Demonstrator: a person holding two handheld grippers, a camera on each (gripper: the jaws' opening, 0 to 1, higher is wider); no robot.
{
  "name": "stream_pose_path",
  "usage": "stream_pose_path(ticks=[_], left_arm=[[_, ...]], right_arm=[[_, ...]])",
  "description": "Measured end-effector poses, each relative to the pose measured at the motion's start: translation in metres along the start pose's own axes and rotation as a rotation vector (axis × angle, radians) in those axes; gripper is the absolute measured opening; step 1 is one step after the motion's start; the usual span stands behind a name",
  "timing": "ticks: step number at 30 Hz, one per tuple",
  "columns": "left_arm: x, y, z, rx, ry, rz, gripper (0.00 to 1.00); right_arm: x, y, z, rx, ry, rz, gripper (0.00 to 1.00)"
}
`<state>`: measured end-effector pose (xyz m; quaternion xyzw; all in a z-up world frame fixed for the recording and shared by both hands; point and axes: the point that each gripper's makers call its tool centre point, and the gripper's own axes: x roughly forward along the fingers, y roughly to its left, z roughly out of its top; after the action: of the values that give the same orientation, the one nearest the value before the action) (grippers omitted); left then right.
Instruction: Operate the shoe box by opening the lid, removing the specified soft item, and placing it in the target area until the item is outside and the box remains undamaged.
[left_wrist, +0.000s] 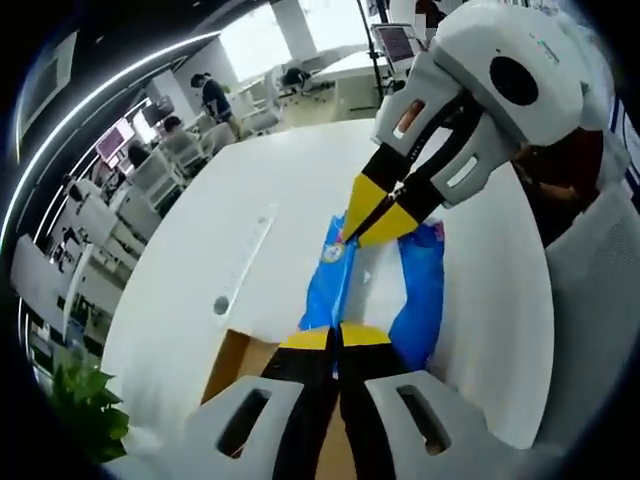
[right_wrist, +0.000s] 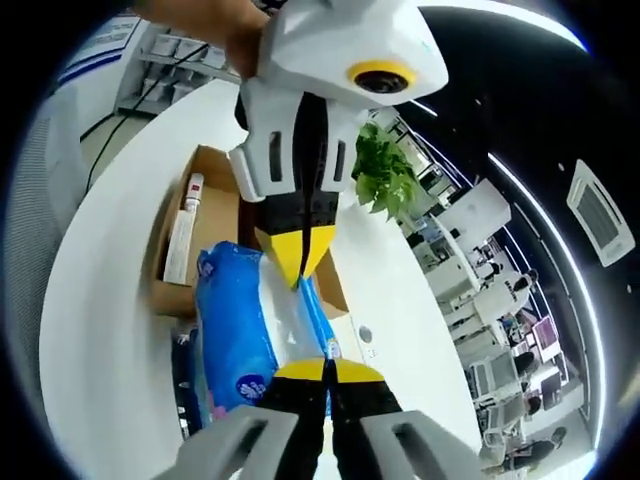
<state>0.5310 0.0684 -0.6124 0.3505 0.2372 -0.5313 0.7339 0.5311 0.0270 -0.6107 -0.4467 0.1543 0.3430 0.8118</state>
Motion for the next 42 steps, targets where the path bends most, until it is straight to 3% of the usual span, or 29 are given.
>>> stream_pose_path(ticks=[17, 42], left_arm=[[0.048, -0.029, 0.054, 0.049, -0.026, -0.052, 0.00], [0.109, -0.065, 0.080, 0.079, -0.023, -0.117, 0.00]], right_arm=[[-0.037, -0.015, -0.068, 0.041, 0.057, -0.101, 0.00], [-0.050, -0.009, -0.141, 0.058, 0.154, -0.143, 0.00]])
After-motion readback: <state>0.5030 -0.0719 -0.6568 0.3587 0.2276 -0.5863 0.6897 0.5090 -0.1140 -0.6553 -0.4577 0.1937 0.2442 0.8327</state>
